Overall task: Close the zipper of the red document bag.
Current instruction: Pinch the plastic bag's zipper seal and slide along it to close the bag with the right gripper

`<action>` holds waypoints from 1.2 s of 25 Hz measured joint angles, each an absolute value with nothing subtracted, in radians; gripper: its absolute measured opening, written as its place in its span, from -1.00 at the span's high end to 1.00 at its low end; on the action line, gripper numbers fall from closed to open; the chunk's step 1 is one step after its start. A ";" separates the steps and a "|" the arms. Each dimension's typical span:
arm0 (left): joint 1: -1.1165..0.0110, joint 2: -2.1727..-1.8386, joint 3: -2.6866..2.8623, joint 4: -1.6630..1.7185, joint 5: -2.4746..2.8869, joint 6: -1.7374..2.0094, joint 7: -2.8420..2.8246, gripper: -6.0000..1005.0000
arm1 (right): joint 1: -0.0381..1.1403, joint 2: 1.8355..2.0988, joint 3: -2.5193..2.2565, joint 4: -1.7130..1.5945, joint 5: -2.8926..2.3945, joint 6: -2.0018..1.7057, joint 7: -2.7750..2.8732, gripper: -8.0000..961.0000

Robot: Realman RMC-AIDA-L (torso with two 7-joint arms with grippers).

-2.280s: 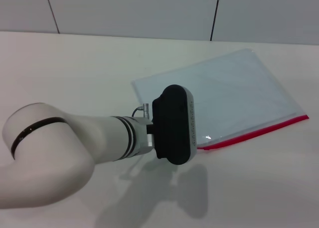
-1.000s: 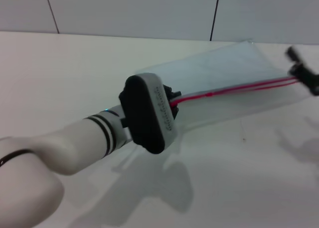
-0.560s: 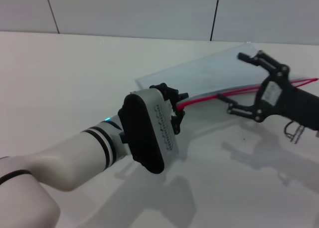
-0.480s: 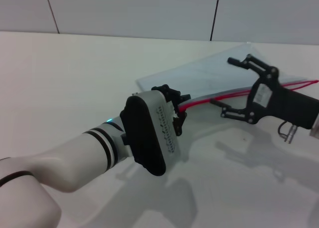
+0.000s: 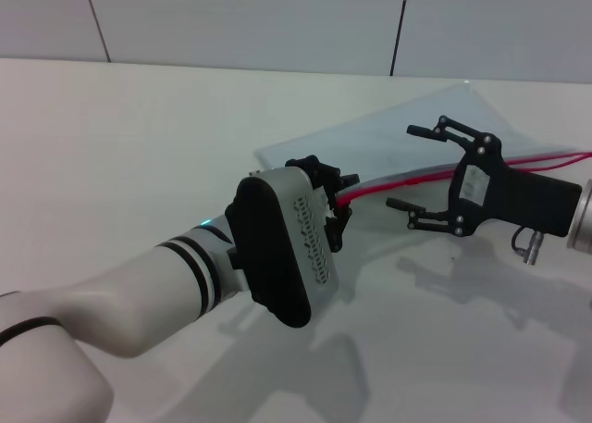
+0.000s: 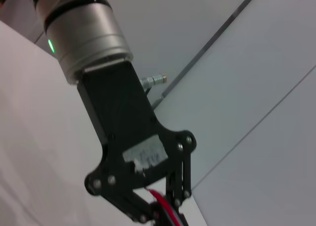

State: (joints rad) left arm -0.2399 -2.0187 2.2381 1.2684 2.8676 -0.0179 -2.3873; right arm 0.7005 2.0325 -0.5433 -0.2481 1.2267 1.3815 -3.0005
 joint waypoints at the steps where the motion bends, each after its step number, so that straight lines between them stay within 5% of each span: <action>1: -0.240 -2.018 2.239 1.269 2.868 -0.018 -2.387 0.86 | 0.701 2.032 -0.545 -0.249 1.226 1.373 -3.001 -0.82; 11: -0.235 -2.006 2.244 1.291 2.861 -0.010 -2.393 0.84 | 0.702 2.033 -0.566 -0.250 1.224 1.349 -3.001 -0.73; 14: -0.234 -2.004 2.246 1.294 2.861 -0.010 -2.393 0.84 | 0.701 2.033 -0.566 -0.250 1.224 1.349 -3.002 -0.26; 19: -0.233 -2.003 2.246 1.295 2.861 -0.010 -2.395 0.84 | 0.701 2.033 -0.566 -0.250 1.223 1.352 -3.002 0.19; 30: -0.233 -2.003 2.246 1.295 2.861 -0.010 -2.394 0.82 | 0.704 2.034 -0.620 -0.262 1.224 1.348 -3.002 0.56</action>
State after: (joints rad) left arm -0.2331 -2.0033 2.2457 1.2947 2.8608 -0.0098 -2.3945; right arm 0.7040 2.0337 -0.6202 -0.2618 1.2237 1.3485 -3.0021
